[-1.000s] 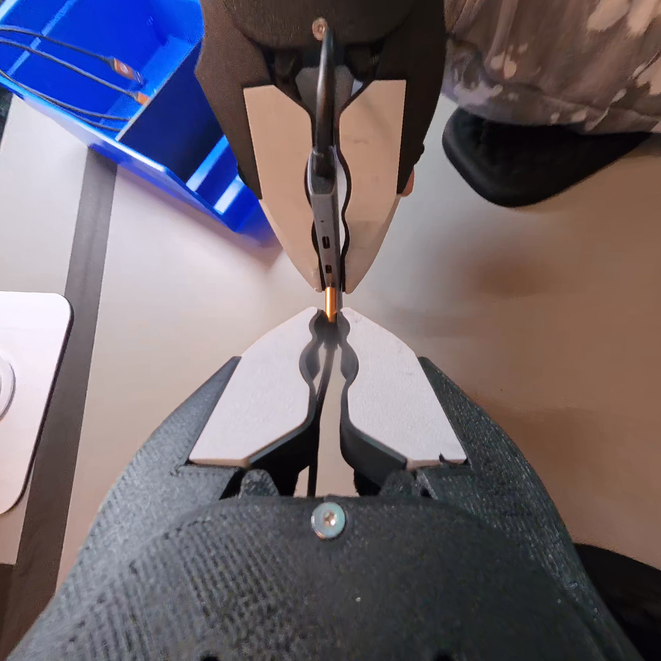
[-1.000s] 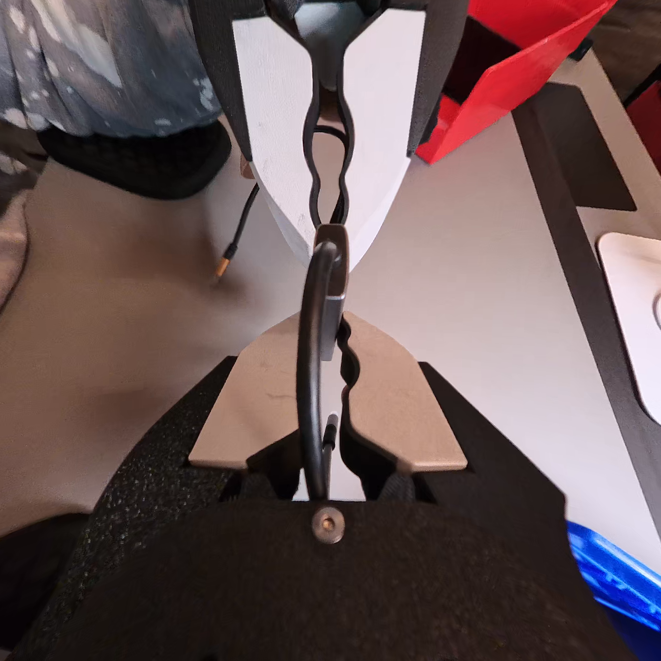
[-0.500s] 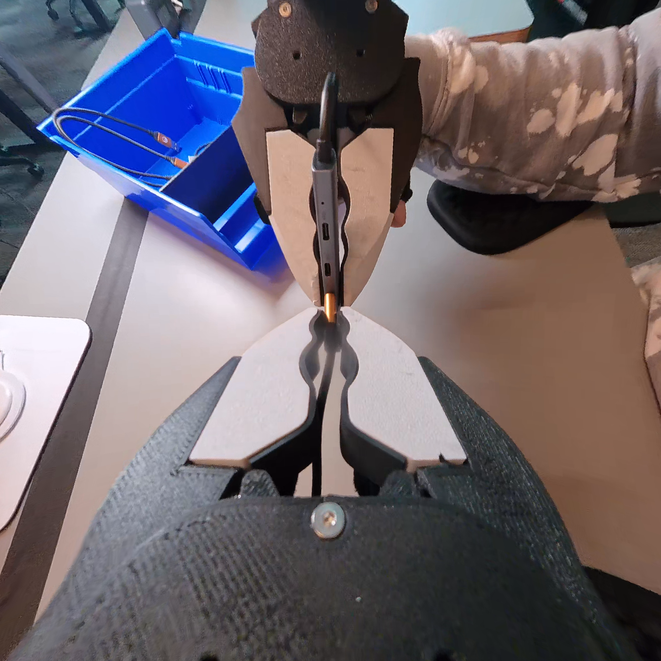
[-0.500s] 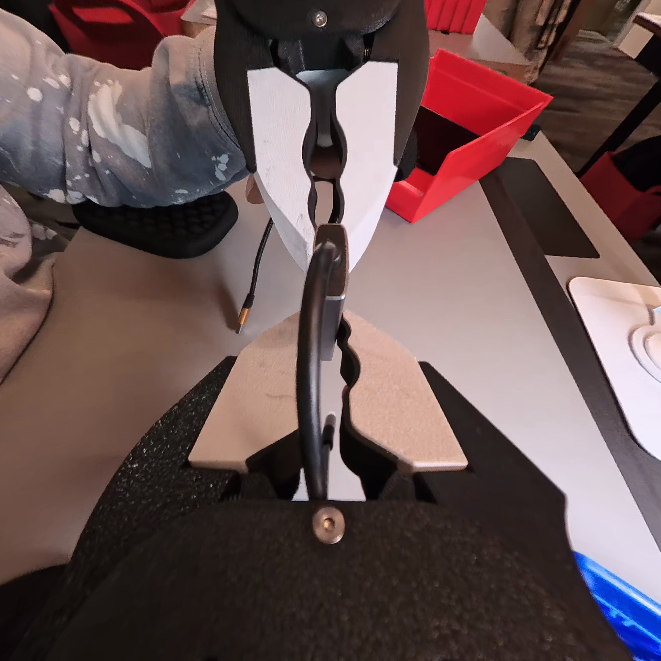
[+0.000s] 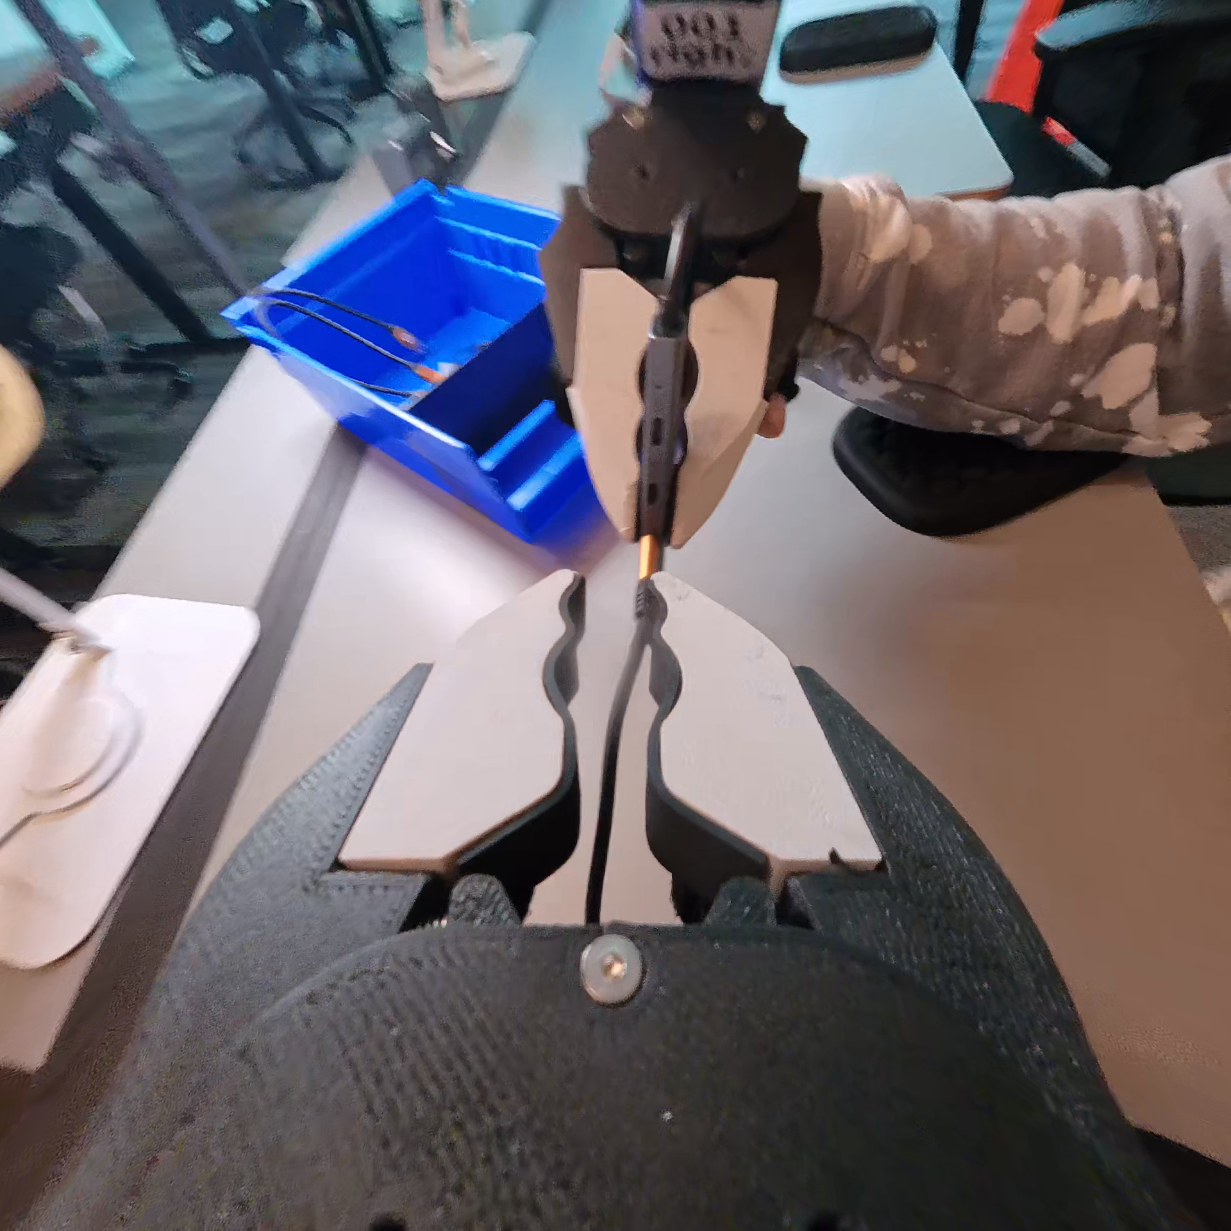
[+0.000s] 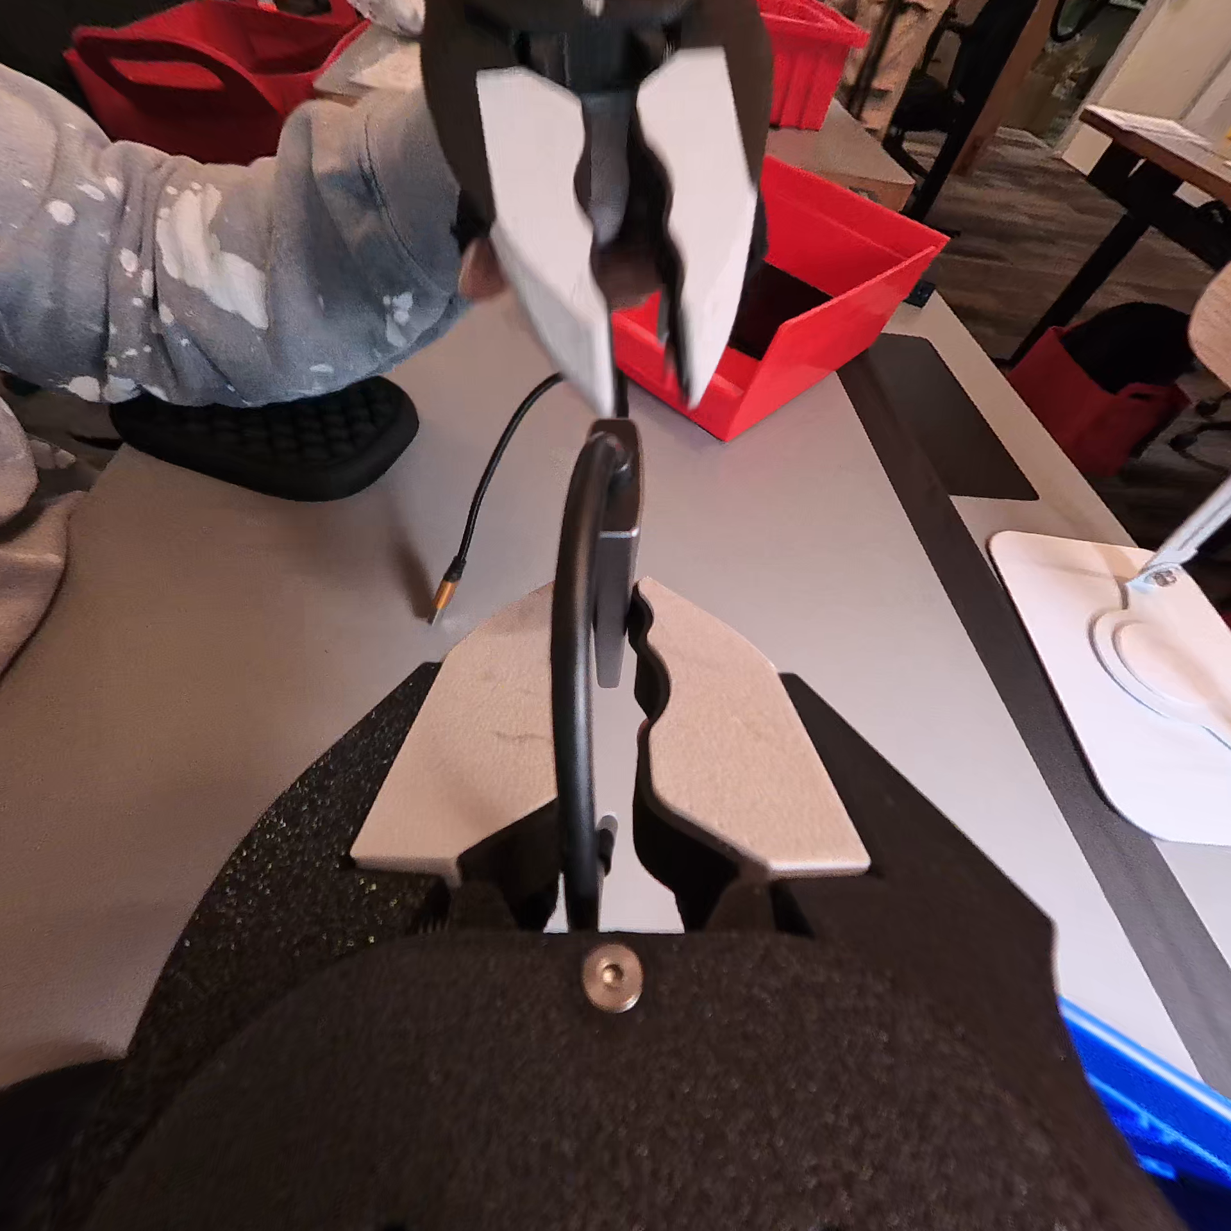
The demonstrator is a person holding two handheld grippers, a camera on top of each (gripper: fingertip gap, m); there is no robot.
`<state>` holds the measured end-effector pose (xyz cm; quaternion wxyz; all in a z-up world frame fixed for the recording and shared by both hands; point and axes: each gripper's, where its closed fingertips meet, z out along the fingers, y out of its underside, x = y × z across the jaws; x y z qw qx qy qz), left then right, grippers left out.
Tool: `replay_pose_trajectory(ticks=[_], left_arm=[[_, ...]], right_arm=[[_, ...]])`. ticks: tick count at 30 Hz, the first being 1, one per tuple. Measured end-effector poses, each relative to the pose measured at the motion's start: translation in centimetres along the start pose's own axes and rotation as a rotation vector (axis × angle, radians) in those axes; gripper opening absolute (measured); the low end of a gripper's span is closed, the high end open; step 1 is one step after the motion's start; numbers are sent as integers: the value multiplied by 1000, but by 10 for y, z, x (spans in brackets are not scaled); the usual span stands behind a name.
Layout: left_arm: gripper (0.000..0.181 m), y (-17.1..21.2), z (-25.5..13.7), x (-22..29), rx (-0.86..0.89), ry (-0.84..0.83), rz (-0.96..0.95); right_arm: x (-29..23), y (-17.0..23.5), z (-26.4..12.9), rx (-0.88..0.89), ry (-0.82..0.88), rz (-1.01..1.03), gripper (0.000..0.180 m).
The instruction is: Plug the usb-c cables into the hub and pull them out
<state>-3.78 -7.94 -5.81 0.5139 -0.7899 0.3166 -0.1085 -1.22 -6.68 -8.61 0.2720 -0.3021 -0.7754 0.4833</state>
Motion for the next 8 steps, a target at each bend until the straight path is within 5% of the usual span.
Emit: replay_pose_trajectory(ticks=[4,8], left_arm=[[26,0,-61,-48,25,-175,-62],[33,54,-132,-111,-229,-351,-162]], right_arm=[[6,-1,-12,4,26,0,11],[10,-4,-19,-6,61,-19,11]])
